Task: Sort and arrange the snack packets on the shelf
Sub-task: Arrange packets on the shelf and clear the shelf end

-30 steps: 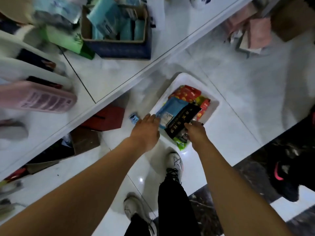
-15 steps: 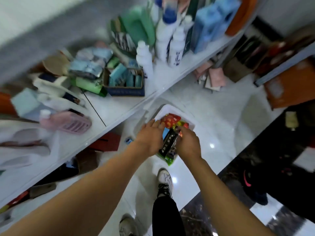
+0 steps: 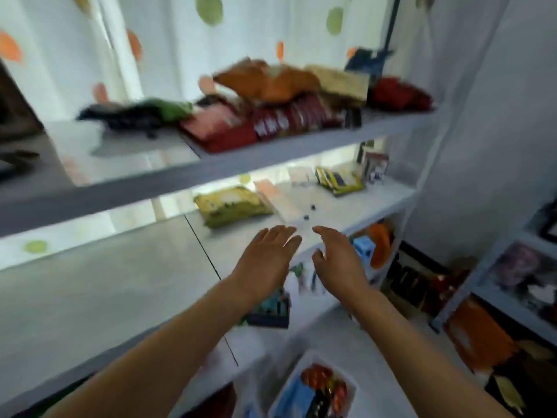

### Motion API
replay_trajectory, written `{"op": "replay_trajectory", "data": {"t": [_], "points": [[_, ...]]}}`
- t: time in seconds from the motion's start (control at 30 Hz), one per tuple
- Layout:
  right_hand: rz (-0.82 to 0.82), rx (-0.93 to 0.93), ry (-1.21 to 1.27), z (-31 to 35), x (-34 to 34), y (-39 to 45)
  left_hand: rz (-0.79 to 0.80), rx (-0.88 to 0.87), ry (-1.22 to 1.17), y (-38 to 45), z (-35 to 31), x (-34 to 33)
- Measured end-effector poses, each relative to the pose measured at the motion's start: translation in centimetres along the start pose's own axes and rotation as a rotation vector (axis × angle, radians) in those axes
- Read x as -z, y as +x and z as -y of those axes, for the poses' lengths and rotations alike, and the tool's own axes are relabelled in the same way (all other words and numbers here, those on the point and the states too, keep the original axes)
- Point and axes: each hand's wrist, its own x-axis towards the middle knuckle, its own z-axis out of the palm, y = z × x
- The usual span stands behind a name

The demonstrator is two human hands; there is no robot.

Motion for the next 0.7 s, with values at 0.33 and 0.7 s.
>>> {"op": "replay_trajectory", "data": {"t": [0.33, 0.7], "points": [[-0.120, 0.357, 0.042, 16.7, 6.0, 6.1, -0.346, 0.056, 0.198, -1.5, 8.2, 18.4], [0.016, 0.581, -0.049, 26.4, 3.0, 14.6, -0.302, 0.593, 0.109, -4.2, 18.6, 19.0]]}}
